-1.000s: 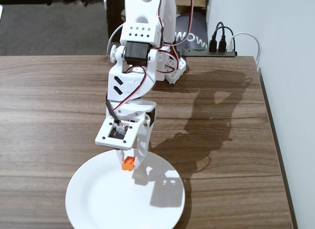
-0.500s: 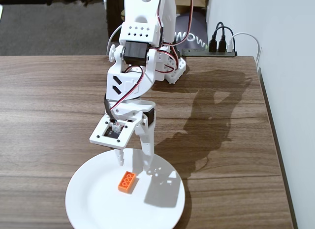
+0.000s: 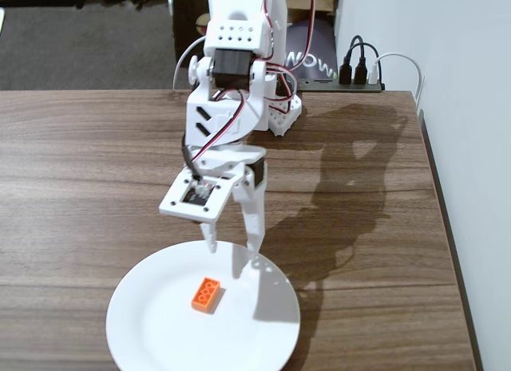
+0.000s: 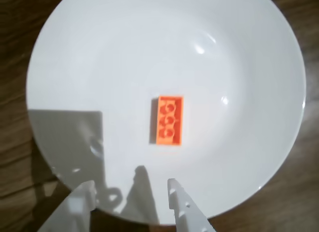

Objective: Grasp a lego block and put it on the plate.

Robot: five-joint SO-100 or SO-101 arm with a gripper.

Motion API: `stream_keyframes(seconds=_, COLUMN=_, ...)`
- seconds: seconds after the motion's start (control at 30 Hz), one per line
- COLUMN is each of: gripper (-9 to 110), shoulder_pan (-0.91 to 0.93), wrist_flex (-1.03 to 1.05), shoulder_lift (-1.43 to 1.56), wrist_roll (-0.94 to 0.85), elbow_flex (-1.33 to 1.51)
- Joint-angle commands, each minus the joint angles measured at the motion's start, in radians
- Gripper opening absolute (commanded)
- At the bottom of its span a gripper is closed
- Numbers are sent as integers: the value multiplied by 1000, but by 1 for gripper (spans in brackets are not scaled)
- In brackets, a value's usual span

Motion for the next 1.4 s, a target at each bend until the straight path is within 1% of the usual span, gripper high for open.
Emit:
stream_keyframes(seconds=0.0, gripper=16, shoulder_pan=-17, wrist_flex=11, shoulder_lift=77, wrist_roll=29, elbow_flex=12)
stream_keyframes(seconds=0.13, gripper=10, shoulder_pan=-35, wrist_flex=35, shoulder_lift=130, wrist_roll=69, elbow_flex=38)
stream_keyframes(seconds=0.27, gripper=7, shoulder_pan=-38, wrist_flex=46, shoulder_lift=166, wrist_roll=87, elbow_flex=52)
stream_keyframes(seconds=0.33, gripper=1, shoulder_pan=-40, wrist_flex=49, shoulder_lift=184, wrist_roll=112, elbow_flex=60)
stream_keyframes(seconds=0.37, gripper=1, shoulder_pan=-44, wrist_flex=54, shoulder_lift=199, wrist_roll=140, elbow_flex=63)
stream_keyframes(seconds=0.43, gripper=1, shoulder_pan=-60, wrist_flex=64, shoulder_lift=227, wrist_roll=213, elbow_flex=74)
stream_keyframes(seconds=0.73, gripper=0, shoulder_pan=-164, wrist_flex=152, shoulder_lift=460, wrist_roll=660, elbow_flex=244)
stream_keyframes(seconds=0.87, gripper=0, shoulder_pan=-161, wrist_flex=193, shoulder_lift=531, wrist_roll=818, elbow_flex=262)
stream_keyframes(seconds=0.93, gripper=0, shoulder_pan=-150, wrist_flex=210, shoulder_lift=558, wrist_roll=923, elbow_flex=273)
stream_keyframes(seconds=1.07, gripper=0, shoulder_pan=-158, wrist_flex=230, shoulder_lift=629, wrist_roll=1089, elbow_flex=341)
stream_keyframes(seconds=1.2, gripper=0, shoulder_pan=-172, wrist_flex=250, shoulder_lift=732, wrist_roll=1190, elbow_flex=414)
stream_keyframes(seconds=1.37, gripper=0, shoulder_pan=-183, wrist_flex=339, shoulder_lift=876, wrist_roll=1264, elbow_flex=472)
